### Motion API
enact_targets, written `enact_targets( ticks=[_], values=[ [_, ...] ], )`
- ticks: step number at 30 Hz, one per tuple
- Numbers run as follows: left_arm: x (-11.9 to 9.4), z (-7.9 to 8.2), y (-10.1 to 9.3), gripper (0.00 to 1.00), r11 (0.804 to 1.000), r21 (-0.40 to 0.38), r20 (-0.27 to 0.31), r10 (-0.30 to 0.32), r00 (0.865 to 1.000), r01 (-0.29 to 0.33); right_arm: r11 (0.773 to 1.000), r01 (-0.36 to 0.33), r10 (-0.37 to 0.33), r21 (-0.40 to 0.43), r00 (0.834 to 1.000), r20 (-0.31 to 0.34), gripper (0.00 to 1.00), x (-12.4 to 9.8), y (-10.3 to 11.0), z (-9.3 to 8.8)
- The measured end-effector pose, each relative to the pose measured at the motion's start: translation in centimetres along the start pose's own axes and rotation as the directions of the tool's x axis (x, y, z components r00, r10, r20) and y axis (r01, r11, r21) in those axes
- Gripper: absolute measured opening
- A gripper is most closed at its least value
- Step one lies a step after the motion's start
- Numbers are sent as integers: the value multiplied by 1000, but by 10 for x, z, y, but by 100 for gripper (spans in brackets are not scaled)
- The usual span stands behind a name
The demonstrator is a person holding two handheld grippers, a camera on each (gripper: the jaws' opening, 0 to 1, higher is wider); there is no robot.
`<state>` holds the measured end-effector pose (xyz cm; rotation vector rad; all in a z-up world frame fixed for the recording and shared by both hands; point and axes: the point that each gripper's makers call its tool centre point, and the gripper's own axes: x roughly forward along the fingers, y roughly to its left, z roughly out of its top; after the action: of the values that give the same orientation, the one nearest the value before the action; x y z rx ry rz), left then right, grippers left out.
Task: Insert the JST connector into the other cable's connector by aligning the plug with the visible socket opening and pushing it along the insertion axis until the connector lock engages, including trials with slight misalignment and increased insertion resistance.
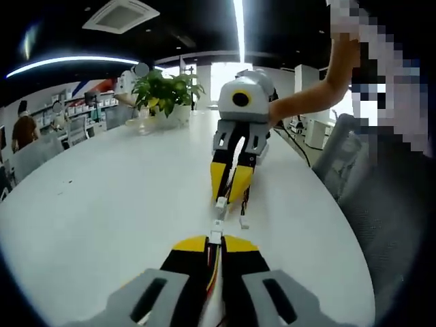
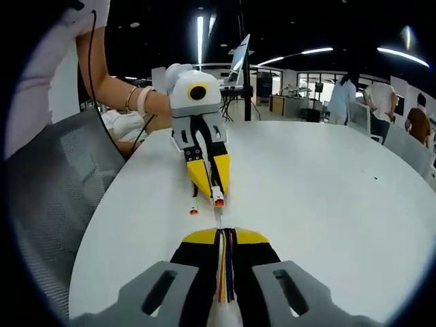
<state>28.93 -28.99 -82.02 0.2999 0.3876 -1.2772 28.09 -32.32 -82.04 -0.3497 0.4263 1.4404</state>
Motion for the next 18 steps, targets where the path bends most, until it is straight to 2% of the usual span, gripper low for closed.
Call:
enact_targets(
  ticks=[6, 18],
  values=[
    [-1, 12, -3, 0, 1000, -2, 0, -23, 1000, 23, 999, -24, 24, -28, 1000, 8, 4, -2, 6, 14],
    [-2, 19, -10, 0, 999, 25, -18, -48, 999, 48, 997, -55, 55, -57, 998, -3, 4, -3, 10, 21]
  ],
)
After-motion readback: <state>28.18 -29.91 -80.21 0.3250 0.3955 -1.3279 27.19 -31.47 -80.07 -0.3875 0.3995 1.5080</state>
